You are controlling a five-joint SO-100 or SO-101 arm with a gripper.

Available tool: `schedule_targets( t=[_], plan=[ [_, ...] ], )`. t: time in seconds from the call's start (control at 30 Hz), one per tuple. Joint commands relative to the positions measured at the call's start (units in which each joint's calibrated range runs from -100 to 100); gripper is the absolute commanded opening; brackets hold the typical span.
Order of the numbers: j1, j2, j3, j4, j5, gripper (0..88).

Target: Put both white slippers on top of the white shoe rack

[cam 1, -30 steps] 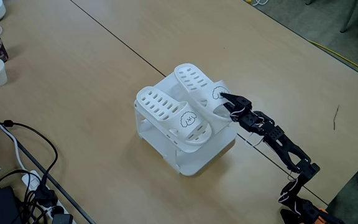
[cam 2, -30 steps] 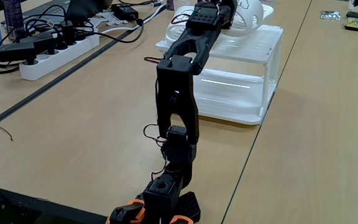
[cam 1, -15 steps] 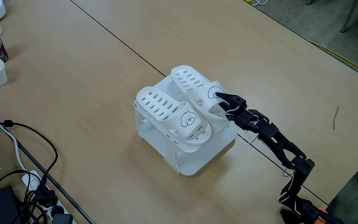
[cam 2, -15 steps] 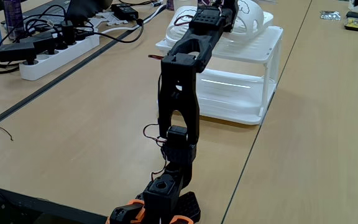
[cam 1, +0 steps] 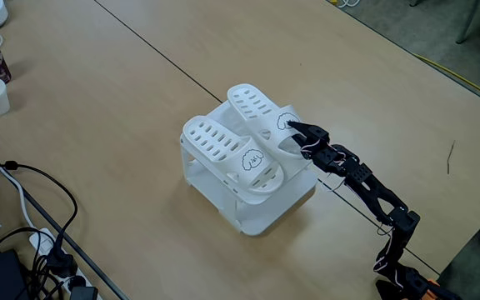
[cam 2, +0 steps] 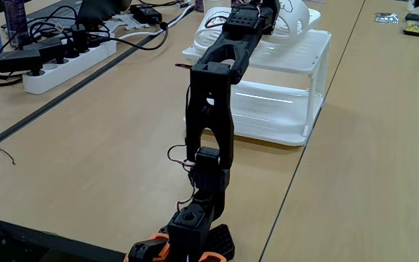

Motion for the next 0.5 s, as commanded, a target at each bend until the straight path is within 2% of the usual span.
schedule_targets(
  t=[0.0,0.17,0.47],
  plan=[
    [-0.04,-0.82,-6.30,-0.84,0.42,2.9],
    [0.04,-0.82,-6.30,-0.84,0.42,13.8],
    [0.53,-0.73,-5.76,-0.49,0.42,15.0]
  ],
)
